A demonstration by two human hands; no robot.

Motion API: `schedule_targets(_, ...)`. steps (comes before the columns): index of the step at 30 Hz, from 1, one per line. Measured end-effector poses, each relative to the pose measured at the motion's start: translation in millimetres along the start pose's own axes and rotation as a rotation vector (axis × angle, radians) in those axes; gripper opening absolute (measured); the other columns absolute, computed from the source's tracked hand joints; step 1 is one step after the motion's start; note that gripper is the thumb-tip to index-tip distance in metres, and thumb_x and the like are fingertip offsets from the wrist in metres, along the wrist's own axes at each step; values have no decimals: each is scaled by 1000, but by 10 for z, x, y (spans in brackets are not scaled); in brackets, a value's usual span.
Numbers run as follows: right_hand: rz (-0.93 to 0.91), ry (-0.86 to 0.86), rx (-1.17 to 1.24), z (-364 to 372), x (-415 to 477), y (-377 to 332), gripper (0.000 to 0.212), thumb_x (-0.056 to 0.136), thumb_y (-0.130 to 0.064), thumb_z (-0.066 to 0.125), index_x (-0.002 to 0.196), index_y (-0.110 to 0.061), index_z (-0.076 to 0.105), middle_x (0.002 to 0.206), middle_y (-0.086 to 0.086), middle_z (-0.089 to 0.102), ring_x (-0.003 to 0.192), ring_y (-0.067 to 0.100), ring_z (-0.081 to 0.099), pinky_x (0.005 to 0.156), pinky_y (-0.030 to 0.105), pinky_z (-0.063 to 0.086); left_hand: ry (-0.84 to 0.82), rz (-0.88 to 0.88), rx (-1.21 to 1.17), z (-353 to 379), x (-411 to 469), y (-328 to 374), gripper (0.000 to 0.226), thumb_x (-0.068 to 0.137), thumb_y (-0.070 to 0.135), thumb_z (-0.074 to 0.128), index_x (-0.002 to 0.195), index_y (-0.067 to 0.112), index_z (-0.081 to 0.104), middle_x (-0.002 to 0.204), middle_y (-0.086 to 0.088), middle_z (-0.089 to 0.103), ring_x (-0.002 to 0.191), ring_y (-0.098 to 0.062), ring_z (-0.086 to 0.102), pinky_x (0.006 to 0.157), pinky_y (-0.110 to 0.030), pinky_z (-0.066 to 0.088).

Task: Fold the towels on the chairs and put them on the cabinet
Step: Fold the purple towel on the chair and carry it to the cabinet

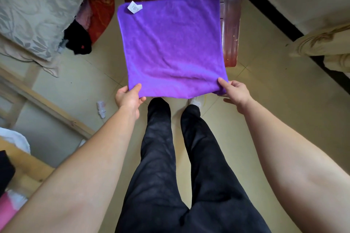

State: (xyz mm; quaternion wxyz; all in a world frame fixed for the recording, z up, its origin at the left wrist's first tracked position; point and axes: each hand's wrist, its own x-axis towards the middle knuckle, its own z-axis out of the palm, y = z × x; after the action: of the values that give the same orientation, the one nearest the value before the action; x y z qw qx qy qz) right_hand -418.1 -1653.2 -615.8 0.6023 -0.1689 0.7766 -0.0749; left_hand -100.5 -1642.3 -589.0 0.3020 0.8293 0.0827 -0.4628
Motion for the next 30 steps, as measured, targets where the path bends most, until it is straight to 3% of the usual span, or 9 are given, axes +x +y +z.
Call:
schedule_targets(2, -34, 31, 1, -10, -93, -39, 34, 89, -47, 69, 79, -20, 50, 73, -5, 61, 59, 5, 64, 70, 27, 45, 42, -10, 7, -22, -39, 7, 34, 86, 1, 69, 115, 12, 54, 104, -8, 67, 71, -16, 65, 50, -22, 52)
schedule_targets(5, -75, 69, -77, -42, -158, -147, 36, 90, -51, 65, 82, -17, 56, 76, -5, 54, 68, 11, 48, 65, 23, 39, 109, 10, 40, -43, -45, 23, 44, 86, -2, 66, 127, 9, 52, 113, -10, 64, 73, -18, 65, 49, -22, 52)
schedule_targets(10, -123, 135, -185, -66, -152, -526, 41, 91, -53, 60, 73, -17, 55, 75, 3, 63, 74, 27, 68, 79, 41, 58, 208, 172, 237, -4, -14, 203, 47, 82, -3, 56, 126, 15, 55, 131, -4, 53, 84, -22, 65, 47, -25, 52)
schedule_targets(13, -137, 137, -172, -14, -103, -853, 34, 92, -44, 65, 75, -16, 55, 81, 8, 63, 56, 23, 68, 57, 40, 62, 192, 236, 219, 87, 88, 427, 41, 81, -3, 55, 117, 15, 60, 126, -5, 58, 92, -26, 68, 39, -20, 49)
schedule_targets(15, -136, 91, -111, 29, -20, -1102, 23, 89, -36, 73, 93, -16, 61, 86, 5, 66, 48, 11, 64, 51, 30, 60, 169, 239, 169, 182, 187, 641, 34, 82, -4, 56, 111, 13, 63, 117, -7, 64, 81, -25, 69, 39, -18, 48)
schedule_targets(18, -111, 1, 115, 106, 164, -1452, 55, 84, -25, 80, 128, -15, 48, 106, 3, 67, 62, 14, 68, 53, 30, 60, 90, 237, 113, 349, 347, 955, 25, 86, -1, 61, 109, 8, 64, 104, -10, 69, 61, -17, 63, 46, -18, 51)
schedule_targets(21, -144, 3, 141, 193, 376, -1782, 56, 85, -17, 78, 128, -20, 43, 98, 3, 66, 52, 6, 59, 40, 18, 37, -8, 206, 65, 526, 532, 1235, 25, 88, 1, 66, 113, 5, 61, 89, -6, 65, 60, -15, 63, 55, -20, 56)
schedule_targets(26, -106, 81, 200, 260, 661, -2049, 51, 85, -37, 73, 127, -18, 49, 71, -3, 59, 47, 5, 51, 43, 16, 30, -179, 96, -22, 692, 757, 1542, 33, 88, -3, 66, 117, 5, 52, 89, -14, 65, 77, -21, 69, 72, -25, 60)
schedule_targets(30, -143, 181, -87, 325, 690, -1956, 41, 71, -48, 82, 97, -23, 61, 98, 0, 67, 78, 13, 63, 70, 29, 53, -174, 87, 80, 716, 886, 1550, 49, 82, -14, 63, 127, 1, 50, 99, -18, 63, 78, -19, 68, 77, -26, 60)
